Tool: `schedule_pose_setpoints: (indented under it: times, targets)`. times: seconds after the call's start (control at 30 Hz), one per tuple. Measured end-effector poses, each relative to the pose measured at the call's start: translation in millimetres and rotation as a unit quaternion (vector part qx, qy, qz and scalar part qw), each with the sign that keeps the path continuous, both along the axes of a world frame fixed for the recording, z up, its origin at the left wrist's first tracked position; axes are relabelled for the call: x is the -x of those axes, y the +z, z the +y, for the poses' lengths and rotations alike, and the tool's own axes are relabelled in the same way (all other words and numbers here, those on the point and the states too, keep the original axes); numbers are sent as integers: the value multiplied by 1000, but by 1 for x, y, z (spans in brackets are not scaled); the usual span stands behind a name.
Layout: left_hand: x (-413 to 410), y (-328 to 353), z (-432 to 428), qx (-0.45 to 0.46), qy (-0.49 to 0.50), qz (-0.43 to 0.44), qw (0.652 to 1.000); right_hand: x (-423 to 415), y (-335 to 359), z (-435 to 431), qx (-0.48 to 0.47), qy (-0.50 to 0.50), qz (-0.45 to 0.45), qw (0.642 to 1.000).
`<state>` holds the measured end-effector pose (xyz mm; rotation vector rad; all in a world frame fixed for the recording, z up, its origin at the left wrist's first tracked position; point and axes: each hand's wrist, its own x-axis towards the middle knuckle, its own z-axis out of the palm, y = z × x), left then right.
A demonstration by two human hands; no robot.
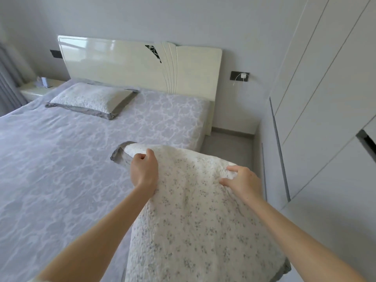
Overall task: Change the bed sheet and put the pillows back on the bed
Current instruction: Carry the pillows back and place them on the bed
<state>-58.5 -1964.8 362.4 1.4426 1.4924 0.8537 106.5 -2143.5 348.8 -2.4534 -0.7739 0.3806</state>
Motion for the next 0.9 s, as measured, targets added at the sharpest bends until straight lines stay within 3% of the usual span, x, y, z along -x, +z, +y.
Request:
schedule_pose_setpoints:
  times: [0.2,0.43,0.63,0.9]
  targets:
    - [-134,2,88,-40,56,-6,998,-158,11,105,-25,76,-49,996]
    - [-254,4,185,-49,186,-24,981,-314,31,251,-32,203,-98,974]
    - [-323,-11,283,-43,272,-18,961,-396,19,387,-31,273,-87,958]
    - [-389,-49,457,-8,314,-23,949,-469,-27,582,-41,296,-54,953]
